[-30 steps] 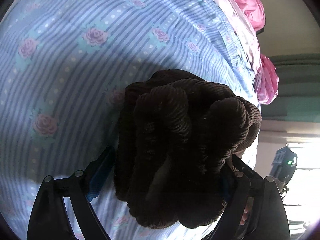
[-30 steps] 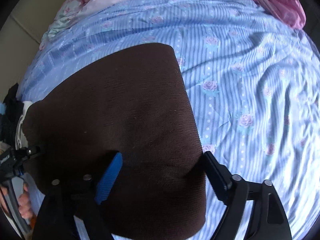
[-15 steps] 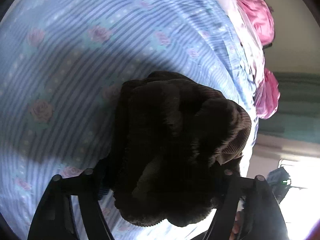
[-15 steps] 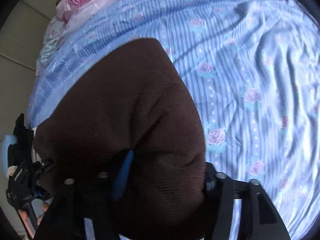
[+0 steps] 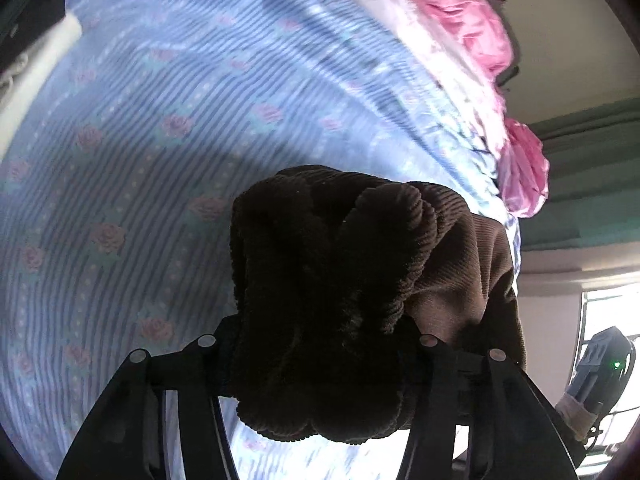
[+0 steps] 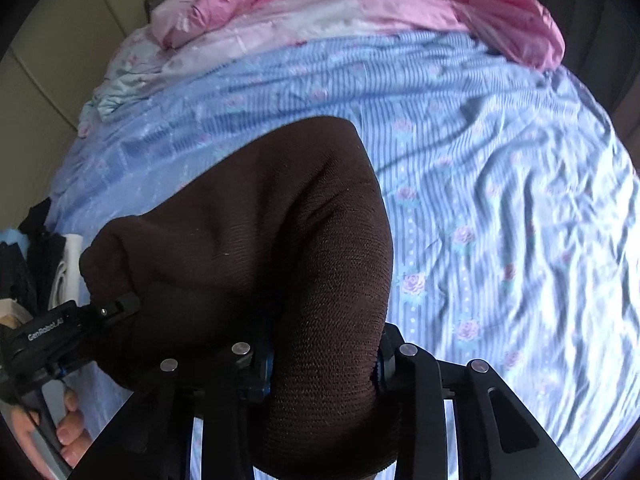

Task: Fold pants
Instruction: 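Grasp the folded pants bundle with the left tool while the right tool grasps its other edge, then lift the folded pants with both tools and carry them toward the clothes stack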

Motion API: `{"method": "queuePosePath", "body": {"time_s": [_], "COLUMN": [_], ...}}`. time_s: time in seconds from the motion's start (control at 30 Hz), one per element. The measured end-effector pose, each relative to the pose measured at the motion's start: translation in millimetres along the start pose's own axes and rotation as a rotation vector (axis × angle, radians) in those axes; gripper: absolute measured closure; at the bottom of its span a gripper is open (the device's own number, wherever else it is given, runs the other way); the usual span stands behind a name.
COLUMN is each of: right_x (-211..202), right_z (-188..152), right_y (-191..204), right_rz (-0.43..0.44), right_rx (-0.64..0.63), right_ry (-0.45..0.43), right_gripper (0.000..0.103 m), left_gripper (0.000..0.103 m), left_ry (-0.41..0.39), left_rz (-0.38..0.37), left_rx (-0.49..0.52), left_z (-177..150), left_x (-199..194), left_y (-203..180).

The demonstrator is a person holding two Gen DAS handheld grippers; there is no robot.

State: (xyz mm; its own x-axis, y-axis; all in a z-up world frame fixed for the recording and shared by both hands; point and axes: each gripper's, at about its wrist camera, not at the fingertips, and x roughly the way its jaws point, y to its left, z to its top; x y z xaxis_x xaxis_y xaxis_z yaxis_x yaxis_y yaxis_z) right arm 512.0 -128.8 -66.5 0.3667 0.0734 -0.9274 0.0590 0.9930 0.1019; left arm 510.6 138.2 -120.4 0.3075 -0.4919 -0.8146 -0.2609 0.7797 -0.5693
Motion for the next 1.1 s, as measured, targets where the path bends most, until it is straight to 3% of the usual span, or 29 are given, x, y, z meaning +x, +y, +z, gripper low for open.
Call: {"method": "queuePosePath", "body": {"time_s": [0.33,0.7,0.9,1.1], "right_x": [-96,-218,-260,-269], "right_z": [-17,-37,-43,-47], "right_y": [-10,11,33,66], "right_rz": [0.084,0.224,0.278,0.325], "right_rx": [-0.009,-0.102,-0.165,-0.214], "right_ry": [-0.124,-0.276,-0.346,-0.367], "right_gripper": [0.069,0.069,0.069,0.069], "left_gripper": [0.051,0.051,0.051,0.051], "left_ry": [-0.166,-0.386,-0.484,-0.532], "left_rz": [-0.002,0.007,0.01,0.042], "left_rx": [0.106,0.156,0.134,0.11], "left_z": [-45,-99,-118,-122], "left_x": [-110,-247,-299,-337], "left_y": [-54,-90,-84,-50]}}
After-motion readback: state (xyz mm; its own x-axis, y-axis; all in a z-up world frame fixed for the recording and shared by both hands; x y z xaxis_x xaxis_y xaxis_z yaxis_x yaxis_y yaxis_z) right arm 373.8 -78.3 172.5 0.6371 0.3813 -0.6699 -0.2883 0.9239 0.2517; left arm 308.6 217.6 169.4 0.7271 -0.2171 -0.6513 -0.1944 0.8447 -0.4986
